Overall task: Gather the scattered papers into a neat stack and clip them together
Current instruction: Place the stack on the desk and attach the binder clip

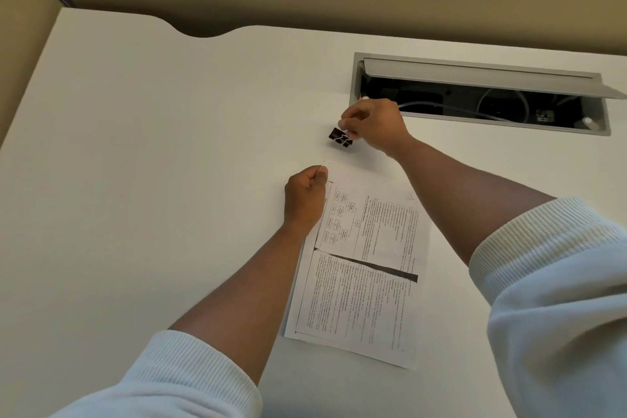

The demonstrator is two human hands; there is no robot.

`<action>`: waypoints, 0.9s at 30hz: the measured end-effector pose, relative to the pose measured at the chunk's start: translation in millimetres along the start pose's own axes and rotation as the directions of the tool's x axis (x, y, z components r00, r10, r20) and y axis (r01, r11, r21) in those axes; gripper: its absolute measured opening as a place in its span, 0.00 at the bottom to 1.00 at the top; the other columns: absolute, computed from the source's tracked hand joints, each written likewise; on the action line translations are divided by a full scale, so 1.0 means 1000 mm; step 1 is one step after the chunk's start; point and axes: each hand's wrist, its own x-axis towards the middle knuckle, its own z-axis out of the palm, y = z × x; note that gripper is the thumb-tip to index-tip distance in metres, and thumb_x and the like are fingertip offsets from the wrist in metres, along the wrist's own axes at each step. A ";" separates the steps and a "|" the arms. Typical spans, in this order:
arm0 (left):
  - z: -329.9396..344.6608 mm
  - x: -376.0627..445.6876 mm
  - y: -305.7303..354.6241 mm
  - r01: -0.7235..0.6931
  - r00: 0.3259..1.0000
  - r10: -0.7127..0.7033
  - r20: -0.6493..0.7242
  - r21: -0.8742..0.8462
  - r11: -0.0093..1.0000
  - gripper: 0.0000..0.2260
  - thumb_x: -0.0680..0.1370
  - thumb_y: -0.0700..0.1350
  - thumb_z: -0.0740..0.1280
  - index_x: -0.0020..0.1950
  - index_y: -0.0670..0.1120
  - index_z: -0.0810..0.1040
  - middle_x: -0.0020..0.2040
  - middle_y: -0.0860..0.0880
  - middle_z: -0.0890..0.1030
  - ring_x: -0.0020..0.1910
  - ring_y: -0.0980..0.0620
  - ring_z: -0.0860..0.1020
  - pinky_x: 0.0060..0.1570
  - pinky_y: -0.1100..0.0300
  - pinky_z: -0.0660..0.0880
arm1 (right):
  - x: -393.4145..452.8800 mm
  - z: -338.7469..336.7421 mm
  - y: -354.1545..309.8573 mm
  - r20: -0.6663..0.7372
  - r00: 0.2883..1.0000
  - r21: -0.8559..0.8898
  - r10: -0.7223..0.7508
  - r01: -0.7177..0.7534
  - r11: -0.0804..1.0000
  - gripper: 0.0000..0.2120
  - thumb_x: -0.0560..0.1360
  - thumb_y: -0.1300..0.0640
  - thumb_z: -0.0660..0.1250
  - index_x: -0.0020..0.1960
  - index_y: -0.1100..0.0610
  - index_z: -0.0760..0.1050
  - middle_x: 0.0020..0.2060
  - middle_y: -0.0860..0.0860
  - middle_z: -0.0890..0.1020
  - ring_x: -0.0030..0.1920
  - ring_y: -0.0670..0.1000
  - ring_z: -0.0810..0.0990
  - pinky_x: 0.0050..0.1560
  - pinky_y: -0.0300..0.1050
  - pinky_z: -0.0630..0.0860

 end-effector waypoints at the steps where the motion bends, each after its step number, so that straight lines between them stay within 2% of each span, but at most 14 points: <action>1: 0.000 0.000 0.000 0.006 1.000 -0.006 0.000 0.001 1.000 0.15 0.81 0.51 0.61 0.41 0.44 0.78 0.39 0.49 0.76 0.39 0.53 0.73 0.44 0.59 0.73 | -0.002 -0.004 -0.001 0.050 0.997 0.092 0.057 -0.061 0.994 0.08 0.72 0.64 0.74 0.49 0.67 0.82 0.36 0.56 0.83 0.31 0.47 0.81 0.41 0.38 0.82; 3: -0.001 0.000 -0.001 0.011 1.000 -0.011 -0.009 0.007 1.000 0.20 0.80 0.53 0.60 0.43 0.36 0.78 0.38 0.48 0.75 0.38 0.52 0.72 0.42 0.58 0.71 | -0.007 -0.012 -0.003 0.159 0.980 0.214 0.124 -0.156 0.964 0.09 0.72 0.65 0.74 0.50 0.69 0.81 0.38 0.58 0.83 0.32 0.47 0.81 0.41 0.37 0.82; 4: -0.001 0.000 -0.001 0.013 1.000 -0.013 -0.010 0.012 1.000 0.22 0.79 0.54 0.60 0.44 0.35 0.77 0.37 0.47 0.75 0.38 0.52 0.72 0.41 0.58 0.70 | -0.009 -0.016 -0.002 0.207 0.968 0.222 0.142 -0.187 0.957 0.09 0.72 0.65 0.73 0.50 0.68 0.81 0.39 0.58 0.83 0.34 0.48 0.81 0.41 0.38 0.82; 7: -0.001 -0.002 0.004 0.009 1.000 -0.009 -0.006 0.033 0.999 0.20 0.81 0.50 0.60 0.39 0.35 0.72 0.34 0.45 0.70 0.35 0.51 0.67 0.38 0.58 0.65 | -0.017 -0.025 0.001 0.343 0.919 0.113 0.193 -0.244 0.963 0.07 0.74 0.67 0.70 0.51 0.65 0.82 0.40 0.55 0.84 0.38 0.50 0.82 0.38 0.39 0.81; 10: -0.001 -0.002 0.005 0.011 1.000 -0.011 -0.011 0.053 0.999 0.18 0.82 0.47 0.61 0.37 0.37 0.68 0.33 0.45 0.67 0.34 0.51 0.64 0.37 0.58 0.63 | -0.024 -0.026 0.007 0.431 0.867 0.012 0.251 -0.284 0.959 0.07 0.73 0.66 0.72 0.51 0.64 0.82 0.40 0.54 0.85 0.36 0.49 0.82 0.38 0.41 0.82; 13: -0.001 -0.002 0.007 0.035 0.999 -0.034 -0.015 0.038 0.999 0.18 0.82 0.48 0.61 0.40 0.34 0.74 0.35 0.46 0.70 0.36 0.51 0.66 0.40 0.58 0.66 | -0.029 -0.023 0.013 0.425 0.861 -0.044 0.279 -0.288 0.957 0.07 0.73 0.67 0.72 0.51 0.64 0.82 0.40 0.56 0.84 0.37 0.50 0.82 0.42 0.42 0.84; 17: 0.000 -0.005 0.011 0.045 0.999 -0.044 -0.020 0.043 0.998 0.18 0.82 0.47 0.61 0.40 0.33 0.71 0.34 0.45 0.67 0.35 0.51 0.64 0.37 0.59 0.64 | -0.034 -0.020 0.016 0.421 0.854 -0.036 0.305 -0.321 0.947 0.08 0.75 0.62 0.71 0.52 0.64 0.82 0.47 0.60 0.85 0.42 0.53 0.84 0.48 0.45 0.83; 21: 0.000 -0.004 0.010 0.071 0.997 -0.069 -0.028 0.065 0.995 0.18 0.82 0.48 0.61 0.42 0.34 0.74 0.34 0.44 0.71 0.35 0.51 0.67 0.36 0.58 0.65 | -0.040 -0.023 0.011 0.452 0.835 -0.056 0.315 -0.326 0.944 0.18 0.70 0.50 0.76 0.54 0.60 0.81 0.47 0.56 0.85 0.47 0.53 0.86 0.49 0.44 0.83; 24: 0.001 -0.004 0.012 0.083 0.996 -0.081 -0.042 0.058 0.995 0.18 0.82 0.47 0.61 0.42 0.34 0.74 0.35 0.45 0.71 0.35 0.51 0.67 0.36 0.58 0.64 | -0.046 -0.024 0.008 0.487 0.822 -0.123 0.295 -0.270 0.955 0.25 0.64 0.50 0.80 0.58 0.57 0.79 0.52 0.53 0.82 0.49 0.53 0.85 0.52 0.46 0.82; 25: 0.002 -0.005 0.013 0.088 0.995 -0.086 -0.044 0.056 0.995 0.18 0.82 0.48 0.61 0.43 0.34 0.75 0.35 0.44 0.71 0.35 0.51 0.67 0.36 0.59 0.65 | -0.048 -0.024 0.008 0.488 0.824 -0.146 0.288 -0.248 0.958 0.27 0.63 0.51 0.81 0.59 0.56 0.78 0.53 0.53 0.81 0.49 0.52 0.84 0.50 0.44 0.83; 27: 0.002 -0.005 0.012 0.091 0.995 -0.089 -0.045 0.056 0.994 0.18 0.82 0.48 0.61 0.43 0.34 0.76 0.35 0.44 0.72 0.35 0.50 0.68 0.36 0.58 0.66 | -0.051 -0.022 0.008 0.484 0.834 -0.189 0.267 -0.198 0.962 0.28 0.62 0.52 0.82 0.60 0.55 0.78 0.54 0.51 0.79 0.47 0.47 0.82 0.41 0.34 0.81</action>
